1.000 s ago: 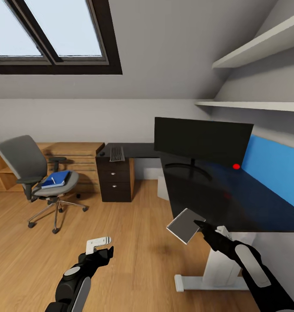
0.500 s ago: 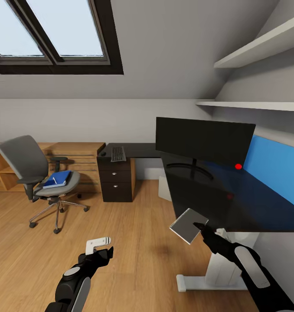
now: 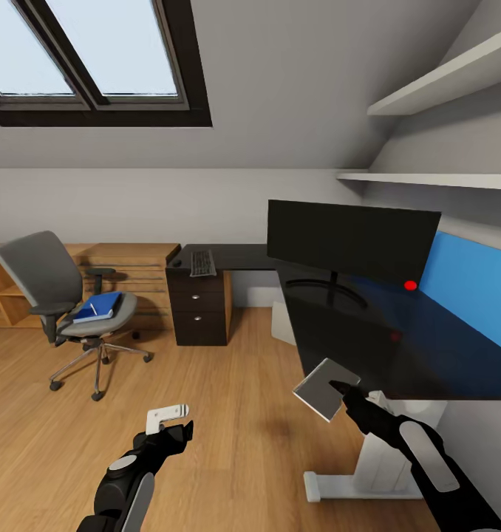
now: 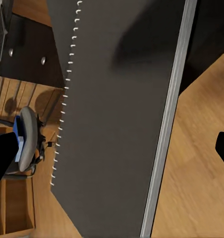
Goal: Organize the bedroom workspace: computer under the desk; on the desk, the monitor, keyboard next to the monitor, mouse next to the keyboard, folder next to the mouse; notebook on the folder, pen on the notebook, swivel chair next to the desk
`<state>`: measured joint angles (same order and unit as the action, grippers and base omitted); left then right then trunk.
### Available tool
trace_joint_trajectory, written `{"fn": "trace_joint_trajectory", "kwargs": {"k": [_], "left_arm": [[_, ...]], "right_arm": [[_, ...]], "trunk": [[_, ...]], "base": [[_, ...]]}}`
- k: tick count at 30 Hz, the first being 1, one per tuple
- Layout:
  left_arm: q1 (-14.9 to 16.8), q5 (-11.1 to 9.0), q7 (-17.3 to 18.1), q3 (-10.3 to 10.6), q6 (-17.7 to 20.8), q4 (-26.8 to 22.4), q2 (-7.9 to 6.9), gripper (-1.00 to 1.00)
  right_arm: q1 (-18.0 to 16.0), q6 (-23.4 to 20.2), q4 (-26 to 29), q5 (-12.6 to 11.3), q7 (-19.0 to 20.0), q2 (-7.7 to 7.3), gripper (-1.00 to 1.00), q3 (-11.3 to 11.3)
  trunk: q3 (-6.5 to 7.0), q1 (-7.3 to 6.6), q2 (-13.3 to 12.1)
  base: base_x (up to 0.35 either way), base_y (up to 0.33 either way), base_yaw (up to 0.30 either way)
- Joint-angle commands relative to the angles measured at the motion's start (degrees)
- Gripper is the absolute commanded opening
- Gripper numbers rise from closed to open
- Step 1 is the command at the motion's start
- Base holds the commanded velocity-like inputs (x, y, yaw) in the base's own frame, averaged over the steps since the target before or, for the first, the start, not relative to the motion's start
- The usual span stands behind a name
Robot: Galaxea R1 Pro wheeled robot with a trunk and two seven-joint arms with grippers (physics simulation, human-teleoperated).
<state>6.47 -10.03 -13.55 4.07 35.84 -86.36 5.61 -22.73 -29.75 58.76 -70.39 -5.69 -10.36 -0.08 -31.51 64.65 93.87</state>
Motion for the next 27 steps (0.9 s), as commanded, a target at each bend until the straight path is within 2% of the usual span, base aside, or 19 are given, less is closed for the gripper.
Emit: {"fn": "trace_joint_trajectory", "kwargs": {"k": [1,8,27], "left_arm": [[0.0,-0.6,-0.5,0.1,0.2,-0.1,-0.02,1.00],[0.0,-0.6,-0.6,0.1,0.2,0.0,-0.05,1.00],[0.0,-0.6,-0.5,0.1,0.2,0.0,-0.03,1.00]], "right_arm": [[0.0,-0.2,-0.1,-0.6,-0.6,-0.01,1.00,0.0],[0.0,0.1,-2.1,-0.6,-0.5,-0.01,1.00,0.1],[0.0,0.3,-2.4,-0.4,-0.4,0.36,1.00,0.3]], "trunk": [[-0.06,0.01,0.0],[-0.06,0.01,0.0],[-0.06,0.01,0.0]], "base": [[0.084,0.063,0.000],[0.024,0.018,0.000],[0.001,0.007,0.000]]}}
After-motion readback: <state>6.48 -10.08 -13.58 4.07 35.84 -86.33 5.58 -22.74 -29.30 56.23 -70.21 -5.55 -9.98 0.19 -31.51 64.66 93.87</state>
